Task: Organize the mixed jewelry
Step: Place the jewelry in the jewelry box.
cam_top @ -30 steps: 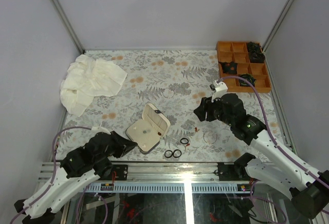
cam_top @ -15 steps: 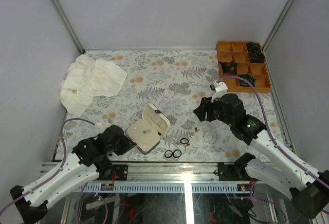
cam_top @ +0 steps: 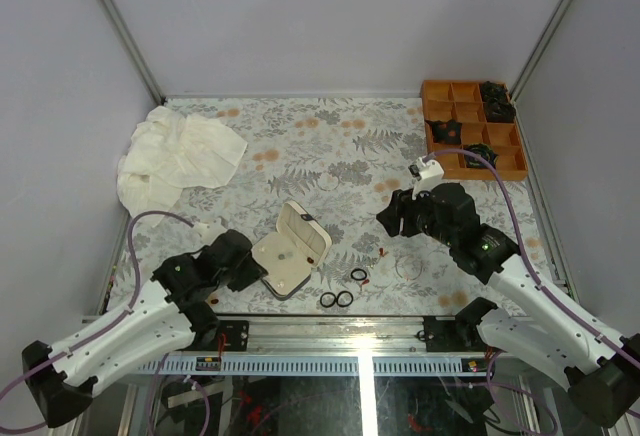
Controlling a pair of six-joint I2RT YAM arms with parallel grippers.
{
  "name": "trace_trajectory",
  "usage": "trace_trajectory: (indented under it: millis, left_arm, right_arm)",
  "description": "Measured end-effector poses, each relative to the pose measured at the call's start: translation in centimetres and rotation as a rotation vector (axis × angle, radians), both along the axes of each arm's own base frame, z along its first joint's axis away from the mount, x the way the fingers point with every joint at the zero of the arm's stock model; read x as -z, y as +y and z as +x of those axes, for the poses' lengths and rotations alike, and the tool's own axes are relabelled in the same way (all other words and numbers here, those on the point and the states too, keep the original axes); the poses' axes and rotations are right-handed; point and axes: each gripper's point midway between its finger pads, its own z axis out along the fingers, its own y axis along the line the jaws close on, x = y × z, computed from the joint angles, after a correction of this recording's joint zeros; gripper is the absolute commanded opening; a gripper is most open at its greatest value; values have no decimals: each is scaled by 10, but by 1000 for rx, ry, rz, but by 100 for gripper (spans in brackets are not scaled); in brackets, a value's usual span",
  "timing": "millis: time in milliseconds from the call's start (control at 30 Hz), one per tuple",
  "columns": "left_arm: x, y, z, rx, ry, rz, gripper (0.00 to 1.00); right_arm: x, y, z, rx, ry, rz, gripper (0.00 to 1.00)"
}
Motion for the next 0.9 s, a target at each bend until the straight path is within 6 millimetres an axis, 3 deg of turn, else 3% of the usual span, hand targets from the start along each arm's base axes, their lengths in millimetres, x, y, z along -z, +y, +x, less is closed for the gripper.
trace_trajectory:
  millis: [333, 900]
  left_arm:
    - [-3, 7, 8, 8, -15, 64, 0]
    - [11, 10, 23, 60, 27, 174, 0]
  right_arm:
    - [2, 1, -1, -4, 3, -2, 60]
    - [3, 0, -1, 0, 4, -6, 60]
